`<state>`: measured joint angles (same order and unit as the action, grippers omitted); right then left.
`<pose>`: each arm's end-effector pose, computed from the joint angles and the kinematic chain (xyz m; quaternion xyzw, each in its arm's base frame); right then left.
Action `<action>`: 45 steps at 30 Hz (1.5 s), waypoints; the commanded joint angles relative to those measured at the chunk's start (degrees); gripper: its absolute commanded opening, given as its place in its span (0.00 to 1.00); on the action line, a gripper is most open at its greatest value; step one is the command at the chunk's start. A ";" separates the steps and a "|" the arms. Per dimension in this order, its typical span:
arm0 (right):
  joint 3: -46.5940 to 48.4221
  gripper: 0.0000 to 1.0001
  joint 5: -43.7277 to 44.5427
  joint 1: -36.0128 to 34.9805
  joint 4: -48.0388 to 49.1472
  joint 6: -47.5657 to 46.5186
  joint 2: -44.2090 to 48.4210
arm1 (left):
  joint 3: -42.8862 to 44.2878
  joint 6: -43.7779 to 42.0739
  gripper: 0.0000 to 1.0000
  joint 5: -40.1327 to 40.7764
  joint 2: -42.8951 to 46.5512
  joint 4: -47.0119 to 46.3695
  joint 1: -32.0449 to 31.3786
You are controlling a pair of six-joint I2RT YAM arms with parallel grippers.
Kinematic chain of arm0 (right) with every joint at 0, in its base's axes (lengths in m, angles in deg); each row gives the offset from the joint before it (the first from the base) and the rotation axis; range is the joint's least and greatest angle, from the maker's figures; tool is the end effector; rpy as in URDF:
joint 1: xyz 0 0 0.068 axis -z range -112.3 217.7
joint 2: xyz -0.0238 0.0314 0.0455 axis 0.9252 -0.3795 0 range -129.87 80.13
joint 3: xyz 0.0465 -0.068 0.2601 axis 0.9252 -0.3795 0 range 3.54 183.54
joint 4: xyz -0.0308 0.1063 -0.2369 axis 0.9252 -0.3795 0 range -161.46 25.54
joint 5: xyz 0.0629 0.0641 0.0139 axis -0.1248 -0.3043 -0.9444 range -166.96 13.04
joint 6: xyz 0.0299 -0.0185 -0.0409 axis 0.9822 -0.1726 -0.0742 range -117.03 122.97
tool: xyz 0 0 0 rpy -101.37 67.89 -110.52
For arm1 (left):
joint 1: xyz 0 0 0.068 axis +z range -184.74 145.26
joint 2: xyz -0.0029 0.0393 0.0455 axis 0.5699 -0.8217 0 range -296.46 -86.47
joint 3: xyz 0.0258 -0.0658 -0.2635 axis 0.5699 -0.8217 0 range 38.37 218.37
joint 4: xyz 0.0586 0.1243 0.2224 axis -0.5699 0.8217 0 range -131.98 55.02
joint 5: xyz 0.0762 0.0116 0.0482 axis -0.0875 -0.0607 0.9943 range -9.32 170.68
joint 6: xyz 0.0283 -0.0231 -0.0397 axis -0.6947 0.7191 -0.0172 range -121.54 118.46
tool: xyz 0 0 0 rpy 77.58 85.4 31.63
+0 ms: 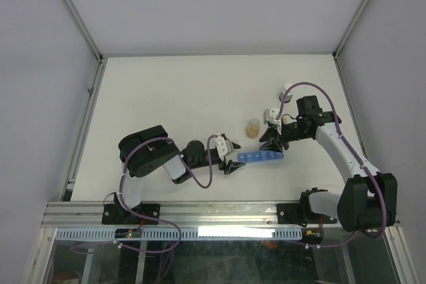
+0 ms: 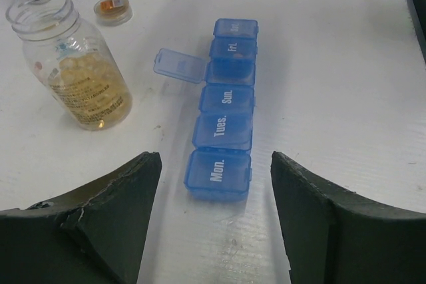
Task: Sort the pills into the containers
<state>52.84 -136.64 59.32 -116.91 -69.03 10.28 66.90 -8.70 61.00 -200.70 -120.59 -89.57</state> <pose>0.1997 0.0605 0.2436 -0.6099 0.6078 0.3505 0.3684 0.1707 -0.2629 0.1011 0.4773 0.5748 -0.3807 0.5449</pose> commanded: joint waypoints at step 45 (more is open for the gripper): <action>1.48 0.00 16.81 -15.03 11.37 18.04 -10.14 | 3.41 -0.90 0.36 3.94 -2.48 2.74 -3.35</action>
<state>52.84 -123.64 45.77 -108.40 -53.97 2.46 69.31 -8.90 65.22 -202.71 -115.74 -92.19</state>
